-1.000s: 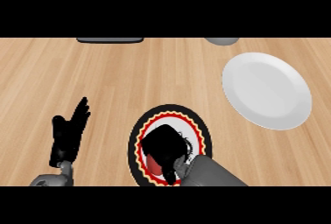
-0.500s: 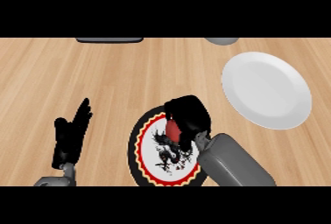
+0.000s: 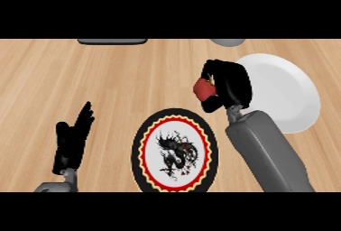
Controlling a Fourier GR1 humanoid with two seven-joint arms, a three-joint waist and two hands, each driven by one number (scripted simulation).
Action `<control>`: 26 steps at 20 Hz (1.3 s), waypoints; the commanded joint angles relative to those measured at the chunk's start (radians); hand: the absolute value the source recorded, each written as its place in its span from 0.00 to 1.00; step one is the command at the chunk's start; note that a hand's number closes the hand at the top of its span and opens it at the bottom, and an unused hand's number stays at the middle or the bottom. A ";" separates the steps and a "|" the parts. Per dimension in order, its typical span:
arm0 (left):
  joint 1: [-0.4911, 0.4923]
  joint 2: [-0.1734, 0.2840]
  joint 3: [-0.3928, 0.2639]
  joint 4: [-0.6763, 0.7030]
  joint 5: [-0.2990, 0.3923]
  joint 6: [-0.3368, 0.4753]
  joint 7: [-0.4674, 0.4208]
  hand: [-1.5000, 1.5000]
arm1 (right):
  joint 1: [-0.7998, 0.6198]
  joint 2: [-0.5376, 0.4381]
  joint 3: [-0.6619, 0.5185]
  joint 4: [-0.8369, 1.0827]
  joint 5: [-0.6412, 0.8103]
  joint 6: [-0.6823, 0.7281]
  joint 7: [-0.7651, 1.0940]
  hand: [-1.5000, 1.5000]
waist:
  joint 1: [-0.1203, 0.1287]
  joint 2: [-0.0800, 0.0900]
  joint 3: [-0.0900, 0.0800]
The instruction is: Pick the bell pepper from the plate and place it in the plate
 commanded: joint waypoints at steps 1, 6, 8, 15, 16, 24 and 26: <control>0.000 0.024 0.034 0.043 0.018 -0.024 -0.040 0.50 | -0.023 -0.044 -0.079 -0.033 0.067 -0.130 0.033 1.00 | -0.003 0.000 -0.001; 0.030 0.004 -0.004 -0.032 0.003 -0.023 0.002 0.50 | 0.009 -0.084 -0.165 -0.099 0.081 -0.114 0.102 1.00 | 0.000 -0.001 0.000; -0.035 0.005 0.011 -0.029 -0.004 -0.008 0.052 0.50 | -0.028 -0.105 -0.199 -0.092 0.080 -0.075 0.111 1.00 | 0.000 -0.001 0.000; -0.053 -0.016 0.011 0.026 -0.021 -0.009 0.014 0.50 | -0.061 -0.155 -0.334 0.103 0.021 -0.127 -0.002 1.00 | 0.005 0.002 0.000; 0.015 -0.014 -0.007 -0.036 -0.016 -0.027 0.010 0.50 | -0.068 -0.168 -0.345 0.120 0.022 -0.113 0.000 1.00 | 0.008 0.001 0.000; -0.029 -0.016 0.020 0.023 -0.021 -0.024 0.000 0.50 | -0.135 -0.227 -0.431 0.454 -0.014 -0.177 -0.168 1.00 | 0.015 0.005 0.000; -0.043 -0.039 0.008 0.002 -0.032 0.002 0.020 0.50 | -0.150 -0.283 -0.467 0.496 -0.071 -0.081 -0.209 1.00 | 0.015 0.005 0.000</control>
